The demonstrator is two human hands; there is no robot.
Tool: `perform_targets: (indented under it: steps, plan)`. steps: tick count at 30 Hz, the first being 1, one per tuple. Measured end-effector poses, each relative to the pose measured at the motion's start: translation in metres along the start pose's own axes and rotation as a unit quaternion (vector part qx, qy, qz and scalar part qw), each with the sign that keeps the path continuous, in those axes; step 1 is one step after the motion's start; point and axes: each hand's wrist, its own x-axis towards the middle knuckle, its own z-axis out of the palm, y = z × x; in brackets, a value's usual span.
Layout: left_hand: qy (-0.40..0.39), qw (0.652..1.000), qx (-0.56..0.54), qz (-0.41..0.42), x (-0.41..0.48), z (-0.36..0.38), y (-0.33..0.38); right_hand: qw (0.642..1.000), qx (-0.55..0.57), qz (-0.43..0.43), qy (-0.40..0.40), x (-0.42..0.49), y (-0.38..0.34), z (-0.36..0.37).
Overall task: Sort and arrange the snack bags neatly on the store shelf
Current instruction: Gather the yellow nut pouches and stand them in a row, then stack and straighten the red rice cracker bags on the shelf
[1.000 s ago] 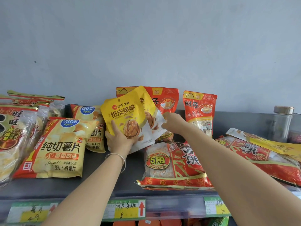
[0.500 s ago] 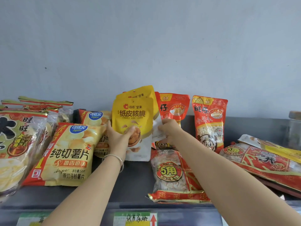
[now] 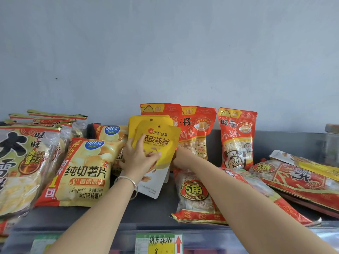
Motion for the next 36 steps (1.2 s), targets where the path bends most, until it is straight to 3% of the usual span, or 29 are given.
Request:
perform_targets:
  steps: [5, 11, 14, 18, 23, 36]
  plan:
    - [-0.084, 0.994, 0.066, 0.015, -0.008, -0.002, -0.014, 0.998, 0.063, 0.018, 0.008, -0.008, 0.011, -0.007]
    - [-0.038, 0.981, 0.187, -0.015, -0.014, 0.012, 0.011, 0.998, 0.061, -0.026, 0.005, -0.029, 0.017, -0.016]
    - [-0.008, 0.975, 0.220, 0.017, -0.020, 0.026, 0.024, 0.998, 0.054, -0.035, -0.005, -0.041, 0.028, -0.022]
    - [0.016, 0.970, 0.205, 0.128, -0.022, 0.036, 0.033, 0.998, 0.062, -0.018, 0.023, -0.055, 0.048, -0.034]
    - [0.000, 0.969, 0.149, 0.199, -0.030, 0.037, 0.050, 0.994, 0.084, 0.025, 0.064, -0.070, 0.075, -0.038]
    - [0.025, 0.960, 0.180, 0.211, -0.068, 0.008, 0.068, 0.987, 0.079, 0.084, 0.111, -0.111, 0.110, -0.038]
